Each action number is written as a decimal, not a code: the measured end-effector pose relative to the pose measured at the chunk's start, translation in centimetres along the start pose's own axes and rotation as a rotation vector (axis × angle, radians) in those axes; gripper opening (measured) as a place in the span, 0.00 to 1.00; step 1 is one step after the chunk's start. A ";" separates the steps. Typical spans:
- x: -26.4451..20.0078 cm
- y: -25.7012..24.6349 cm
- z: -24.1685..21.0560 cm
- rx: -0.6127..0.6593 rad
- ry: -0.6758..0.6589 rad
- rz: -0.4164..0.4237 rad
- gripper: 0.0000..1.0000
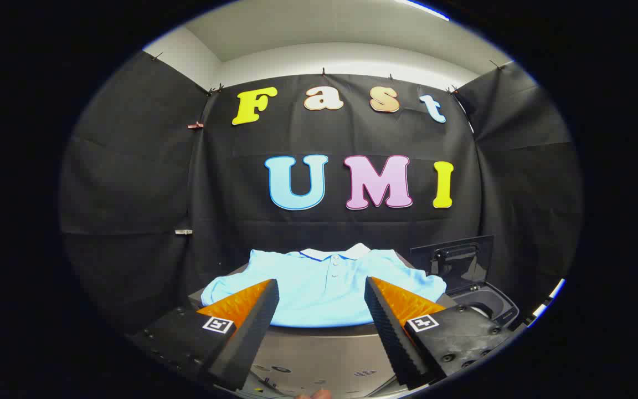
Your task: Put the clothes into the washing machine and then close the washing machine lid.
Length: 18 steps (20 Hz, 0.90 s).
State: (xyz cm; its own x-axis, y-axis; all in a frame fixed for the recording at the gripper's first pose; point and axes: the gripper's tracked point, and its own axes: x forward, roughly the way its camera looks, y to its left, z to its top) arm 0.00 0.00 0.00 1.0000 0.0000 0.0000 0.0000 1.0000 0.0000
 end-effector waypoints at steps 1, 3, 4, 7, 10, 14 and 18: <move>0.0 -0.1 -0.1 0.003 0.003 -0.003 0.98; 0.0 -0.1 0.0 0.005 0.002 -0.005 0.98; 0.0 0.0 -0.1 0.005 0.003 -0.004 0.98; -0.1 0.0 0.0 0.006 0.006 -0.007 0.98; -0.2 -0.1 0.0 0.004 0.007 -0.008 0.98; -0.2 -0.1 0.2 0.010 0.005 -0.012 0.98; 0.2 -0.1 0.3 0.015 0.007 -0.015 0.98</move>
State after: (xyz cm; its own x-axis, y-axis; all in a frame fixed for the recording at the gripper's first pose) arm 0.17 -0.13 0.31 0.9999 -0.0148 -0.0067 0.0149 0.9998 0.0152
